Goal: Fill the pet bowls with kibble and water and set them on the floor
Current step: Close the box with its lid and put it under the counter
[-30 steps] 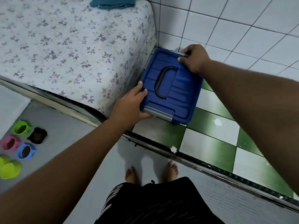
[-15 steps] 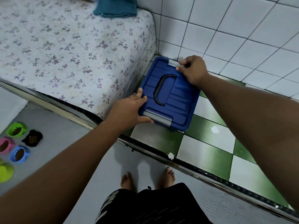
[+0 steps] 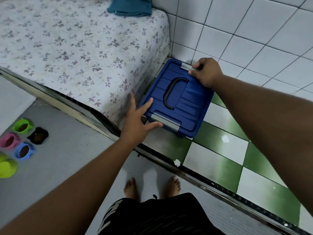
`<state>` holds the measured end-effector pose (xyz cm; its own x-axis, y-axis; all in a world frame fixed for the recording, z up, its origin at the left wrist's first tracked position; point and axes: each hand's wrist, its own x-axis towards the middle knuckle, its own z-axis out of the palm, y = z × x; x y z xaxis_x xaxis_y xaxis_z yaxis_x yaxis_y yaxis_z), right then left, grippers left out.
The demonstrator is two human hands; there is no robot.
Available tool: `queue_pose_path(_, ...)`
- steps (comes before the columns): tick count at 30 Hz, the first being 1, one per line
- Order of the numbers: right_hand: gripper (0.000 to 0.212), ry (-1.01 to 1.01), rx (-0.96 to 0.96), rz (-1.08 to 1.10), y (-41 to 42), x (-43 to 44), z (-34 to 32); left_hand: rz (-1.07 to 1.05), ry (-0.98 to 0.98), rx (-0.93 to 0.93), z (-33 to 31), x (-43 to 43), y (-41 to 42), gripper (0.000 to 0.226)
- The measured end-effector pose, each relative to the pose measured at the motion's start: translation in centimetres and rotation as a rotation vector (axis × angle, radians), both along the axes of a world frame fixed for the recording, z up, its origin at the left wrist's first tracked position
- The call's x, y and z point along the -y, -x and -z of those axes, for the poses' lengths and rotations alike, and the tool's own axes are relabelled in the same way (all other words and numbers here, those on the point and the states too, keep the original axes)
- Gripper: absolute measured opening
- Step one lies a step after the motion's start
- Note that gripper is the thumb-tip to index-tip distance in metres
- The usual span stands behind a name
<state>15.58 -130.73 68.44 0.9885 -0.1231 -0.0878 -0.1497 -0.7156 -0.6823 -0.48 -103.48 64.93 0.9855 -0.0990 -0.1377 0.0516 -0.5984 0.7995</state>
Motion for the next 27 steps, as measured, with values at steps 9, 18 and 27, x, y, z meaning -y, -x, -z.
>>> queue_pose_path(9,0.028,0.088,0.039,-0.092,-0.4,1.1,0.4,-0.583,0.633,-0.129,2.2,5.9,4.3,0.081)
queue_pose_path(18,0.046,0.215,-0.047,-0.241,2.3,1.7,0.6,-0.415,0.457,-0.215,-0.3,7.8,5.5,0.115)
queue_pose_path(27,0.048,0.266,-0.088,-0.227,9.0,0.1,-0.1,-0.329,0.394,-0.252,-0.5,4.3,9.5,0.118)
